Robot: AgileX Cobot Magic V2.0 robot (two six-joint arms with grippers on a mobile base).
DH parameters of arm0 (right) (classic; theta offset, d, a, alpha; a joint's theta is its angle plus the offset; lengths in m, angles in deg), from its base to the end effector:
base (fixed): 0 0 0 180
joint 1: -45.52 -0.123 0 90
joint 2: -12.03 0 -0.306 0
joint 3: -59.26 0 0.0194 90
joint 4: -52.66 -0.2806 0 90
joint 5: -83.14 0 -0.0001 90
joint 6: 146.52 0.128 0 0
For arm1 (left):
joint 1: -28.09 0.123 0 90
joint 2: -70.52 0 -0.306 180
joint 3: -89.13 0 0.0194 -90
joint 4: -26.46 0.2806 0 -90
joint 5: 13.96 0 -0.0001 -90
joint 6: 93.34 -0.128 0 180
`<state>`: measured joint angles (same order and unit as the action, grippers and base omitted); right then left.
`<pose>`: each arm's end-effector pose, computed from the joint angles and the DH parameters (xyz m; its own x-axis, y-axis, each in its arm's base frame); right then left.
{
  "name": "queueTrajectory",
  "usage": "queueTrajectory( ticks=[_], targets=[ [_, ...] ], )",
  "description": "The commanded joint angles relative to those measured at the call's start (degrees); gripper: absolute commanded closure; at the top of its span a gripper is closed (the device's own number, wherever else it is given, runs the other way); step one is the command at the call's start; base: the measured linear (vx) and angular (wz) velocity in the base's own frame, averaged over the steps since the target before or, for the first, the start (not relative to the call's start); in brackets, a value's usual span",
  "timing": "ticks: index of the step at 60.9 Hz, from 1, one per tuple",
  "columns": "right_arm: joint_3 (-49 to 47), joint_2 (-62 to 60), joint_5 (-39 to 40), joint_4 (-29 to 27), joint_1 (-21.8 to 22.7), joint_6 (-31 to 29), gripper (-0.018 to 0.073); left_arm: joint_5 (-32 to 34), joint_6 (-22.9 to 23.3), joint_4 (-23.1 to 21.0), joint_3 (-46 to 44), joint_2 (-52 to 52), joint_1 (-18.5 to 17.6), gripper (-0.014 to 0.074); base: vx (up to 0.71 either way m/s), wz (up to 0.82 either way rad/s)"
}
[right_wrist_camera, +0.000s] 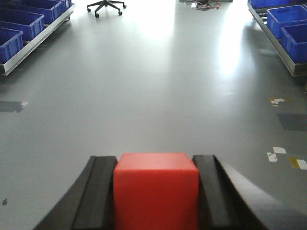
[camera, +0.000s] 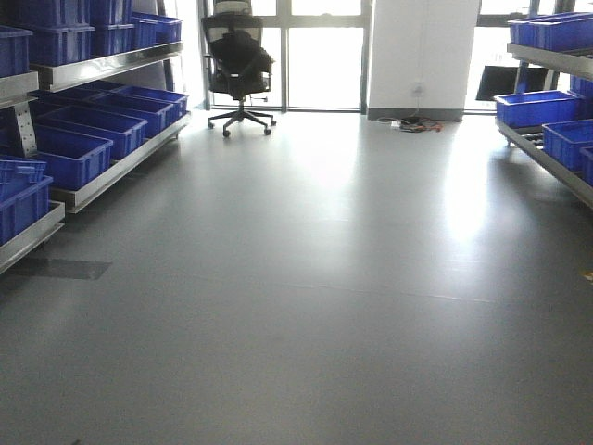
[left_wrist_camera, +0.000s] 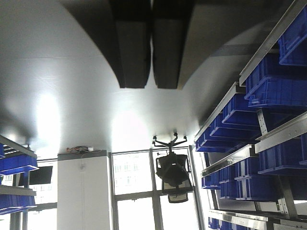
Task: Pick red cube and place on left shelf
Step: 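Drive the base down the aisle to the shelf of blue bins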
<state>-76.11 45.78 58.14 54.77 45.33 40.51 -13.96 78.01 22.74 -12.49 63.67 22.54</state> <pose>0.1410 -0.0015 0.3388 -0.2292 0.0884 -0.9694 0.0324 0.9960 0.0832 0.1013 -0.0098 0.2127 0.0908 0.0775 -0.9928 0.0892 0.9923 0.0856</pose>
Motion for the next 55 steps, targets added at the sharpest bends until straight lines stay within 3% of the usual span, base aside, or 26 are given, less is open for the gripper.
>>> queueTrajectory(
  ticks=[1, 55],
  targets=[
    [-1.65, 0.25, 5.02, 0.68, -0.06, -0.21, 0.0493, 4.80, -0.11, -0.11, 1.26, -0.46, -0.36, 0.0491, 0.64, 0.17],
    [-1.65, 0.25, 5.02, 0.68, -0.06, -0.21, 0.0493, 4.80, -0.11, -0.11, 1.26, -0.46, -0.36, 0.0491, 0.65, 0.18]
  ],
)
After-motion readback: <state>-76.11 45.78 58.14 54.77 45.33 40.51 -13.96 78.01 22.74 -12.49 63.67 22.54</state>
